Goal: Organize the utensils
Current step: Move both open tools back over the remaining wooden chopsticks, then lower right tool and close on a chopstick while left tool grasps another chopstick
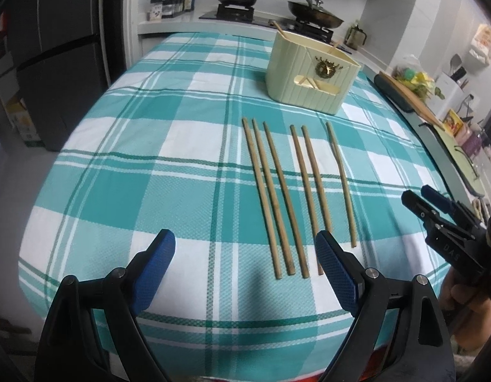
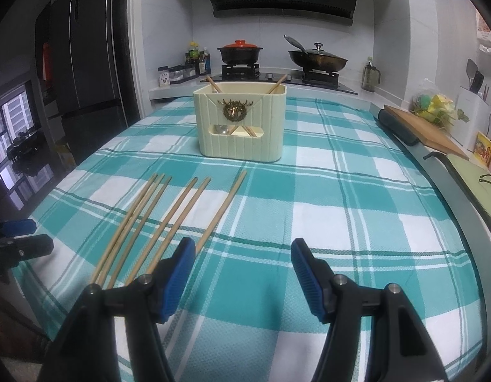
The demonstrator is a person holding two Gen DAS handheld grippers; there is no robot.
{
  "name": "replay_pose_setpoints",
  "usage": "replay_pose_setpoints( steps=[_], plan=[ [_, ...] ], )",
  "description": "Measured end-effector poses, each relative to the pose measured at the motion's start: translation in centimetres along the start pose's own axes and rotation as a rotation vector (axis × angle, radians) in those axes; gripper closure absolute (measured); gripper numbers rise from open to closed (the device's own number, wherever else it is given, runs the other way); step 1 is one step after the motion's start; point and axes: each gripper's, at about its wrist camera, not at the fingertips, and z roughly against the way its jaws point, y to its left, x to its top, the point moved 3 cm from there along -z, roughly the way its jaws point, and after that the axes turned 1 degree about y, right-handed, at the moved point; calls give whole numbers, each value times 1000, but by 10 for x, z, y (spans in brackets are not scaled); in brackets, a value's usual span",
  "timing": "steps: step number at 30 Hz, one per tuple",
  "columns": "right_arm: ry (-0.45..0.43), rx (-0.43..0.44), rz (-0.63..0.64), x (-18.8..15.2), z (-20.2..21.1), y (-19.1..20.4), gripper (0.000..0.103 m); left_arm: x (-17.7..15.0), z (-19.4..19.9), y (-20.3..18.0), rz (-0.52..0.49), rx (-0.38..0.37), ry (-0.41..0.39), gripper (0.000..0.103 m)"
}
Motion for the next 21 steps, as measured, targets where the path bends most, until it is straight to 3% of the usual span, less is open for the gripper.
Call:
replay_pose_setpoints(
  steps=[10, 12, 14, 21],
  plan=[
    [109, 48, -68, -9, -23, -5, 40, -2, -7, 13, 43, 27, 18, 13],
    [118, 62, -75, -8, -27, -2, 43, 0, -9, 15, 45, 36, 17, 13],
    [125, 71, -71, -7, -31, 2, 53, 3, -13, 18, 43, 43, 14, 13],
    [130, 87, -37, -11, -31, 14, 54, 33, -39, 20, 23, 83, -25, 13]
  ],
)
